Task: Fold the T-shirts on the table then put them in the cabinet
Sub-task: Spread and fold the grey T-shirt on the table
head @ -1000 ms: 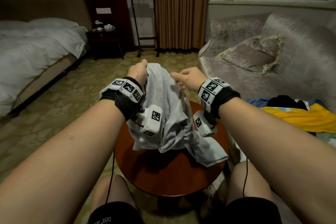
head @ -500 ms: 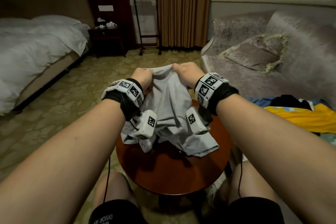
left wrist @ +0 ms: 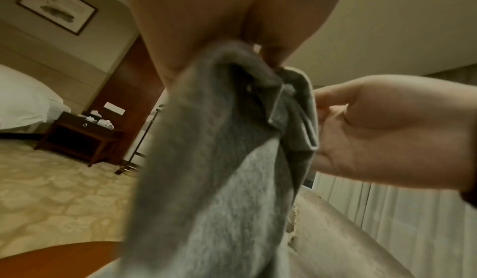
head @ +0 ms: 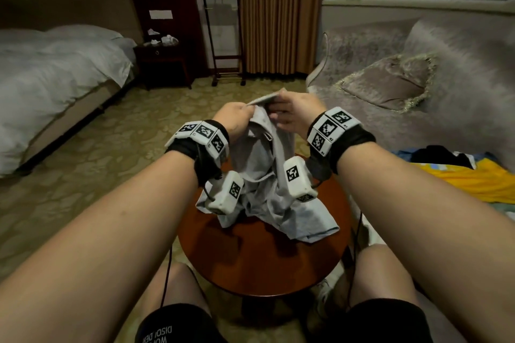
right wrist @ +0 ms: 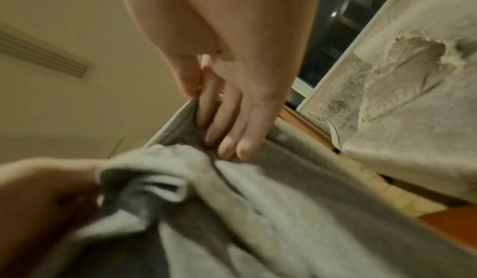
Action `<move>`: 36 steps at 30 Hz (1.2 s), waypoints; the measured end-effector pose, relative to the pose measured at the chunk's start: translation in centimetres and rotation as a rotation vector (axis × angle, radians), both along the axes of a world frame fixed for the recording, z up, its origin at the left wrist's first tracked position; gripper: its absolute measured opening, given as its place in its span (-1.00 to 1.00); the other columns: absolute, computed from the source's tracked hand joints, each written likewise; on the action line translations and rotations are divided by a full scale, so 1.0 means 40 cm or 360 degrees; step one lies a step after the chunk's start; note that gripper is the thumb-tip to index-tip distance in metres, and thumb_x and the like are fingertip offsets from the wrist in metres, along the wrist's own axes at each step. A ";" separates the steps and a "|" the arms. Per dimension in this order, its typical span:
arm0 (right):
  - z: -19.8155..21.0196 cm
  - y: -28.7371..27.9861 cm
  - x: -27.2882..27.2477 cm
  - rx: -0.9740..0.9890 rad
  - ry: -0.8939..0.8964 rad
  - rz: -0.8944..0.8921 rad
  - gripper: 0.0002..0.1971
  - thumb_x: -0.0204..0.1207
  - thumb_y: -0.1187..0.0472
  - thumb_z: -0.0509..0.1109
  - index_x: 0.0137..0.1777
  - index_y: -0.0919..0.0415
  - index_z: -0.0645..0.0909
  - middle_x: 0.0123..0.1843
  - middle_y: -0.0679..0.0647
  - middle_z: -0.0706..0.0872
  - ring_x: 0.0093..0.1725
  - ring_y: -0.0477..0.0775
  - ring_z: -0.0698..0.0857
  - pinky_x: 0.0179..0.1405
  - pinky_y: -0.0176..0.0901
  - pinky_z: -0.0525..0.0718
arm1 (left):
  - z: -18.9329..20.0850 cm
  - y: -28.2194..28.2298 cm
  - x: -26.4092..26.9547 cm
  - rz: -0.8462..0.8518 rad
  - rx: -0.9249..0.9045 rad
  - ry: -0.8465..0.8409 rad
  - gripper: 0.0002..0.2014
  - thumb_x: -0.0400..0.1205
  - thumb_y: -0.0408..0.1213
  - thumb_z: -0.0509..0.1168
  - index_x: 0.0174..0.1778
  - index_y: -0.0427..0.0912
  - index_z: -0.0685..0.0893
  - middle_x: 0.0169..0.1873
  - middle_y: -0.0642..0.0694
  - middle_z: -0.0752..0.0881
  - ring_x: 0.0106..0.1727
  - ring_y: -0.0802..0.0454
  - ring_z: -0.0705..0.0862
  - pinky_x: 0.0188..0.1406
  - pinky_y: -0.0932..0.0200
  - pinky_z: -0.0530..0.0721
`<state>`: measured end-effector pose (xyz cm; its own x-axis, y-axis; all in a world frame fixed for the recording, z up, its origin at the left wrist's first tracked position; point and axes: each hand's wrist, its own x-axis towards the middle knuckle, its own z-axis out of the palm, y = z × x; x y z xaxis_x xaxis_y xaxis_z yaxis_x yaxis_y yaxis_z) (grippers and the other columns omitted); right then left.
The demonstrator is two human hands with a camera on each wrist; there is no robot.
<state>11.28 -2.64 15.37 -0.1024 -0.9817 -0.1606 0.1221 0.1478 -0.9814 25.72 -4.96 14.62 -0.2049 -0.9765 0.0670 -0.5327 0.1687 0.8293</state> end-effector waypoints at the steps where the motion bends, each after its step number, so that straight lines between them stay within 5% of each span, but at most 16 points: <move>1: -0.004 0.004 0.001 -0.0006 0.0033 0.0079 -0.78 0.68 0.09 0.21 -0.14 0.14 0.56 -0.23 0.01 0.63 -0.52 -0.13 0.58 -0.50 -0.32 0.48 | 0.004 -0.006 0.001 0.0015 -0.0017 0.0037 -0.71 0.75 -0.20 0.11 -0.01 -0.33 0.66 -0.10 -0.33 0.68 -0.03 -0.18 0.64 -0.11 0.17 0.48; 4: -0.020 0.013 0.006 -0.0036 0.0319 0.0328 -0.91 0.54 0.13 0.43 -0.06 0.13 0.67 -0.31 -0.03 0.67 -0.46 -0.14 0.60 -0.37 -0.25 0.49 | 0.019 -0.009 0.004 0.0113 0.0026 0.0073 -0.61 0.77 -0.19 0.06 0.26 -0.44 0.61 0.24 -0.43 0.63 0.29 -0.31 0.60 0.19 0.05 0.54; 7: -0.037 0.016 0.007 -0.0106 0.0594 0.0388 -0.88 0.48 0.22 0.49 0.00 0.20 0.73 -0.20 0.08 0.71 -0.23 0.00 0.64 -0.13 -0.10 0.57 | 0.027 -0.012 0.007 0.0179 0.0037 0.0225 -0.67 0.77 -0.21 0.01 0.14 -0.31 0.64 0.23 -0.35 0.65 0.33 -0.27 0.59 0.38 -0.02 0.50; 12: -0.042 0.014 0.004 -0.0294 0.0783 0.0172 -0.73 0.56 0.21 0.42 -0.38 0.27 0.64 -0.34 0.22 0.65 -0.32 0.12 0.59 -0.22 -0.08 0.56 | 0.025 -0.008 0.012 0.0225 -0.0007 0.0101 -0.65 0.78 -0.17 0.03 0.15 -0.31 0.65 0.12 -0.25 0.67 0.22 -0.14 0.60 0.17 0.14 0.47; 15: -0.031 0.006 -0.013 -0.0287 0.0770 0.0154 -0.71 0.59 0.12 0.38 -0.31 0.26 0.68 -0.33 0.15 0.71 -0.31 0.10 0.65 -0.18 -0.03 0.61 | 0.023 0.008 0.016 0.0178 0.0036 0.0202 -0.58 0.67 0.11 0.20 0.18 -0.17 0.62 -0.05 -0.03 0.64 -0.14 0.15 0.63 -0.14 0.30 0.55; 18: -0.026 0.000 -0.022 -0.0361 0.0876 0.0089 -0.68 0.61 0.08 0.33 -0.19 0.36 0.69 -0.32 0.18 0.64 -0.30 0.11 0.57 -0.19 -0.04 0.50 | 0.023 0.025 0.021 0.0045 -0.0008 0.0189 -0.47 0.55 0.14 0.36 0.34 -0.08 0.53 0.02 0.11 0.58 -0.10 0.31 0.58 -0.29 0.46 0.50; 24: -0.026 -0.006 -0.023 -0.0438 0.0936 -0.0019 -0.65 0.67 0.11 0.25 -0.11 0.39 0.73 -0.29 0.14 0.67 -0.23 0.06 0.61 -0.16 -0.14 0.53 | 0.011 0.025 0.015 -0.0103 -0.0029 0.0060 -0.75 0.63 -0.09 0.36 -0.10 -0.23 0.78 -0.37 -0.02 0.65 -0.49 0.29 0.56 -0.54 0.49 0.47; 28: -0.029 -0.025 -0.032 -0.0393 0.0827 -0.0166 -0.62 0.60 0.04 0.32 -0.25 0.33 0.75 -0.25 0.25 0.76 -0.12 0.30 0.71 0.04 0.11 0.66 | 0.009 0.015 0.012 0.0008 -0.0062 -0.0026 -0.68 0.70 -0.08 0.22 -0.31 -0.13 0.66 -0.44 0.01 0.57 -0.36 0.10 0.51 -0.41 0.25 0.44; 31: -0.026 -0.030 -0.037 -0.0384 0.0737 -0.0150 -0.60 0.59 0.05 0.32 -0.47 0.15 0.71 -0.40 0.04 0.71 -0.19 0.17 0.67 0.05 0.18 0.67 | 0.009 0.000 0.013 0.0047 -0.0078 -0.0017 -0.70 0.74 -0.11 0.12 -0.19 -0.18 0.63 -0.30 -0.09 0.63 -0.21 0.01 0.58 -0.17 0.16 0.51; 34: -0.025 -0.016 -0.026 -0.0357 0.0694 0.0065 -0.62 0.40 -0.13 0.46 -0.35 0.22 0.76 -0.25 0.20 0.77 -0.14 0.26 0.73 0.03 0.15 0.68 | 0.010 0.001 0.008 0.0054 0.0006 0.0180 -0.67 0.75 -0.17 0.07 0.11 -0.28 0.68 0.08 -0.25 0.73 0.18 -0.15 0.66 0.32 -0.02 0.55; 36: -0.027 -0.006 -0.016 -0.0305 0.0645 0.0250 -0.73 0.37 0.02 0.54 -0.40 0.21 0.69 -0.24 0.29 0.67 -0.20 0.24 0.62 -0.10 0.08 0.57 | 0.021 0.012 0.002 0.0077 0.0051 0.0281 -0.65 0.76 -0.17 0.04 0.21 -0.26 0.66 0.20 -0.24 0.69 0.28 -0.16 0.63 0.41 -0.08 0.50</move>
<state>10.64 -2.87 14.27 0.0326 -0.9983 0.0474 -0.2856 -0.0547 -0.9568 25.79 -4.47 15.45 -0.1456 -0.9871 0.0666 -0.3850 0.1186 0.9152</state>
